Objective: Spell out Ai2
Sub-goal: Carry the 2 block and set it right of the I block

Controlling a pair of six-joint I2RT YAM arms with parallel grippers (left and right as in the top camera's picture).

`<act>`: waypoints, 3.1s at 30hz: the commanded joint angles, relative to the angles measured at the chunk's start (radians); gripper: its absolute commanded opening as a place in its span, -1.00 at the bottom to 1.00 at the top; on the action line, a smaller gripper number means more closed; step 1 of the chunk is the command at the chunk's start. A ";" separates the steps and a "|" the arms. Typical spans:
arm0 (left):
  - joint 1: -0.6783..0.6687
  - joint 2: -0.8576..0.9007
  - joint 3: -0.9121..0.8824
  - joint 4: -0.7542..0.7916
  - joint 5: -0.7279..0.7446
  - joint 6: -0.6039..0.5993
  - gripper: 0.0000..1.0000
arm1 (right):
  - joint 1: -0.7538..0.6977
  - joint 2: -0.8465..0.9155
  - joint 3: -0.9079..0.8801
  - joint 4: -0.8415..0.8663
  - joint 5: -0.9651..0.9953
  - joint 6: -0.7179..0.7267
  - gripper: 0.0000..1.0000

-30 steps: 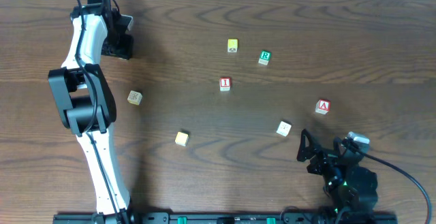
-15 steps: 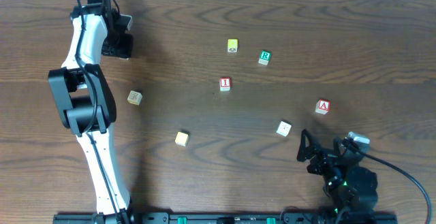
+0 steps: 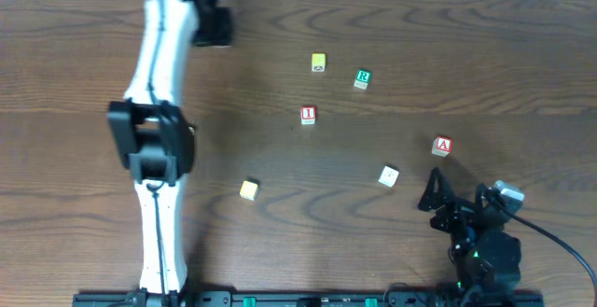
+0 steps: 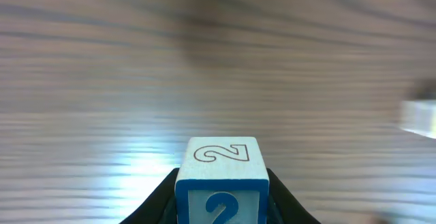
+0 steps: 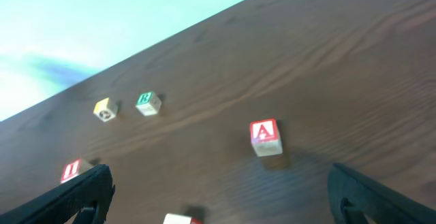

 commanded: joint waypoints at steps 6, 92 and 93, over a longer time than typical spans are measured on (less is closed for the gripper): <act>-0.299 -0.024 0.007 0.008 -0.089 -0.304 -0.89 | -0.007 -0.005 0.037 0.006 0.164 0.016 0.98; -0.529 0.050 -0.274 0.091 -0.200 -0.529 -0.56 | -0.007 -0.004 0.052 -0.105 0.177 -0.005 0.98; -0.529 0.050 -0.274 0.091 -0.200 -0.529 -0.52 | -0.007 -0.004 0.052 -0.105 0.177 -0.005 0.98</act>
